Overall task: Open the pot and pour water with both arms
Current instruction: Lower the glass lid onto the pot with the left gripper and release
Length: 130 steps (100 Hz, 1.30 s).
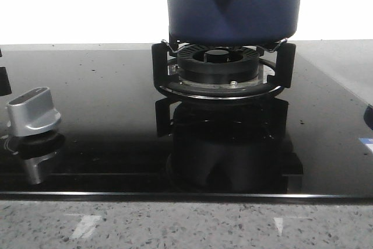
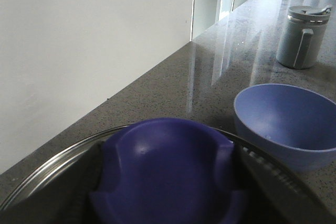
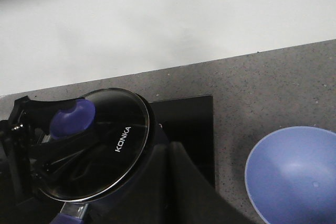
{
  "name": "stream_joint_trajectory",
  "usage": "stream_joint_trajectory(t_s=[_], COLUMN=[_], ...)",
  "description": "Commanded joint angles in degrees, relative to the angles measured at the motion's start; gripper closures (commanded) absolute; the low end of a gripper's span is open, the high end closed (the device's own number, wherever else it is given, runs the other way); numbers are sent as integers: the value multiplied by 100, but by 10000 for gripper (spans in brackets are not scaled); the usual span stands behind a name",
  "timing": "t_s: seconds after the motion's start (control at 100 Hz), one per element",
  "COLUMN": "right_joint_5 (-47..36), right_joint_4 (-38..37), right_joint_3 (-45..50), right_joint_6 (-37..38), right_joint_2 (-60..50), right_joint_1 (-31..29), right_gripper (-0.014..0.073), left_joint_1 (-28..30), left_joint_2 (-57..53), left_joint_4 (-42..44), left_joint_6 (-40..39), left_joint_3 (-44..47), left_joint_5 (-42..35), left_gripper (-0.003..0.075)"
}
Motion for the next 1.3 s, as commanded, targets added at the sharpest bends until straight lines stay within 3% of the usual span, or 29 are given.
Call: stream_joint_trajectory(t_s=[0.0,0.82,1.05,1.29], right_joint_5=[-446,-446,-422,-433], right_joint_4=[2,2,12,12], right_joint_3=[-175,-175,-175,-175], right_joint_6=[-85,-85,-85,-85], right_joint_2=[-58,-58,-86,-107], right_joint_1=[10,10,10,10], right_gripper=[660,660,660,660], left_joint_1=[-29,-39,-39,-39], left_joint_2=[-305,-138,-76,-76], left_joint_4=[-368,-607,-571,-557], left_joint_6=[-33,-33,-33,-33], left_joint_3=[-218,-218,-218,-218], left_joint_5=[315,668,448,261], left_gripper=[402,400,400,285])
